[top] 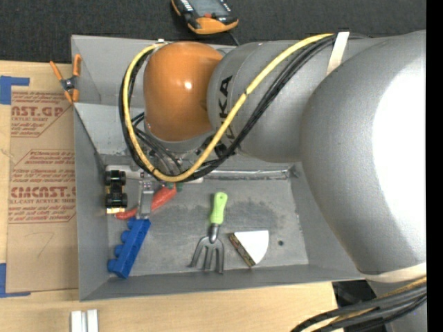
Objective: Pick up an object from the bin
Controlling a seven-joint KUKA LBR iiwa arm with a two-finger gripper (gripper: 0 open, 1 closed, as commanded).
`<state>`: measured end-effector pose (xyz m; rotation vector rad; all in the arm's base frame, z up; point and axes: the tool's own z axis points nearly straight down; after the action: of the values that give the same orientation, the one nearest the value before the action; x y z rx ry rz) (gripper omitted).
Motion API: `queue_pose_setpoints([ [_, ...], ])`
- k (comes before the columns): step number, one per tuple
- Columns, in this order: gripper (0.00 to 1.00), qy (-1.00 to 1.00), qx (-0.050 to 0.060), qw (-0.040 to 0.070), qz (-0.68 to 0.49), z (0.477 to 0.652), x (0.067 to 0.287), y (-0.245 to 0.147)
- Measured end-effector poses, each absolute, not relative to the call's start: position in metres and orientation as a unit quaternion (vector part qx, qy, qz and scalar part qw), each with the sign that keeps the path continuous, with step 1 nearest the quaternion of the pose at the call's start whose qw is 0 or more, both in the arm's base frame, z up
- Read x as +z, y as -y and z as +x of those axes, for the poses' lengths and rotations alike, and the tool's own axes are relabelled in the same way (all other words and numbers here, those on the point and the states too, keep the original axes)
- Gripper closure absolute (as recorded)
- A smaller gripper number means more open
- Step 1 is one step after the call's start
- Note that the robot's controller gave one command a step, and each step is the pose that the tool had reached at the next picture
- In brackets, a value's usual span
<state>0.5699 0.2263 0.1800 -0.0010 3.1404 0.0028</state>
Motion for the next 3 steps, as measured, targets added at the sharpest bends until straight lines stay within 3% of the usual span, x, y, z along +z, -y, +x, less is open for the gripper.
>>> queue_pose_setpoints([
  [1,0.00,-0.997,0.001,0.002,-0.077,0.557,0.143,-0.157],
  [2,0.00,-0.997,0.000,-0.001,-0.083,0.551,0.139,-0.139],
  [3,0.00,-0.994,0.000,0.000,-0.113,0.549,0.104,-0.164],
])
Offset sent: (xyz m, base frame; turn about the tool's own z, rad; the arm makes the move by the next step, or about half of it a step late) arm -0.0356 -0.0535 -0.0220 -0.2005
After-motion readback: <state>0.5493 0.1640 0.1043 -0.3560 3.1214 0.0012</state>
